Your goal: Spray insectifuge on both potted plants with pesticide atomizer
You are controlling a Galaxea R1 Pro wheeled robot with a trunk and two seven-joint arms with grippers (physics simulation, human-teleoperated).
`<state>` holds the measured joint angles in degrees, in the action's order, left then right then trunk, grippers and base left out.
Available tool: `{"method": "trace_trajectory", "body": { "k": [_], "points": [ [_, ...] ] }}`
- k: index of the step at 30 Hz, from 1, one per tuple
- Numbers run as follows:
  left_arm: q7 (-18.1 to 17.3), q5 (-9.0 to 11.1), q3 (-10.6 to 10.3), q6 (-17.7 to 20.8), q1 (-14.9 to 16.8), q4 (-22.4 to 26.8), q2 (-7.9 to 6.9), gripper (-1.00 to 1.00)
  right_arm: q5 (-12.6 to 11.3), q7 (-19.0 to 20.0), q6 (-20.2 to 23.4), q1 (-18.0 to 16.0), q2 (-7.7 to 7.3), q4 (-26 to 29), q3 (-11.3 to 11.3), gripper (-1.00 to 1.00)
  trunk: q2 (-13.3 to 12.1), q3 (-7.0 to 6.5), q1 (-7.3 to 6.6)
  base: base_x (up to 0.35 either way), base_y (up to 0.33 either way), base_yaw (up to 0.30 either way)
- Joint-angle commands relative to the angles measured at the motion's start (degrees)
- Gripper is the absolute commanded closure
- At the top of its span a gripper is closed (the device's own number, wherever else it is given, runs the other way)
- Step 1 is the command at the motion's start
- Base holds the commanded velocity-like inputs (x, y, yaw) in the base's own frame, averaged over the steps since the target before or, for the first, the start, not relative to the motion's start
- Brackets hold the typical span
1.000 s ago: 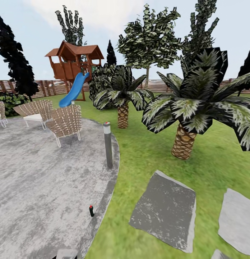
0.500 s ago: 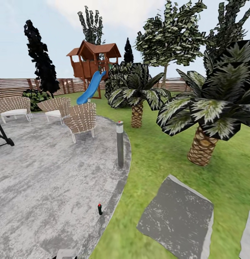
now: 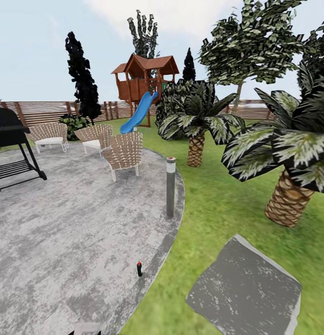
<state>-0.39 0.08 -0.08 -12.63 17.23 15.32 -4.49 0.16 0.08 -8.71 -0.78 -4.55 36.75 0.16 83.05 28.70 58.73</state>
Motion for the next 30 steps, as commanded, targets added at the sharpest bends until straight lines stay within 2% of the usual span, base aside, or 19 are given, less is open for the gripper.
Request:
{"method": "trace_trajectory", "body": {
  "k": [1, 7, 22, 26, 27, 29, 30],
  "points": [
    [0.0, 0.0, 0.0, -0.2, 0.1, -0.1, 0.0, -1.0, 0.0, 0.0, -0.2, 0.0, -0.02, 0.0, 0.0, -1.0, 0.0, 0.06, 0.0, 0.003, -0.007, 0.275],
    [-0.1, 0.1, 0.0, -0.2, 0.1, 0.0, 0.01, -1.0, 0.0, 0.0, -0.2, 0.0, -0.02, 0.0, 0.0, -1.0, 0.0, 0.06, 0.0, 0.001, -0.003, 0.14],
    [-0.6, 0.1, 0.0, 0.5, 0.1, 0.2, -0.12, -1.0, 0.2, -0.1, -0.2, 0.0, -0.02, 0.1, 0.0, -1.0, 6.0, 2.75, 3.29, 0.0, 0.0, 0.005],
    [-0.5, 0.0, -0.1, 1.2, 0.9, 1.0, 0.0, -1.0, 0.2, -0.3, -0.2, -0.1, -0.06, 2.5, 0.0, -1.0, 7.6, 3.47, 4.17, 0.0, 0.0, 0.0],
    [-0.5, 0.0, -0.1, 9.5, 6.7, 2.9, 0.27, -1.0, 0.4, -0.3, -0.1, -4.2, -0.28, 6.9, -0.1, -1.0, 8.1, 3.65, 4.39, 0.0, 0.0, 0.0],
    [-0.6, 0.0, -0.1, 13.9, 10.0, 3.3, 0.41, -1.0, 0.4, -0.4, 0.0, -7.5, -0.33, 7.9, -0.1, -1.0, 8.9, 4.01, 4.83, 0.0, 0.0, 0.0],
    [-0.6, 0.1, 0.0, 17.2, 15.0, 3.4, 0.56, -1.0, 0.5, -0.4, 0.1, -12.7, -0.36, 8.2, -0.1, -1.0, 9.3, 4.19, 5.05, 0.0, 0.0, 0.0]
  ]
}}
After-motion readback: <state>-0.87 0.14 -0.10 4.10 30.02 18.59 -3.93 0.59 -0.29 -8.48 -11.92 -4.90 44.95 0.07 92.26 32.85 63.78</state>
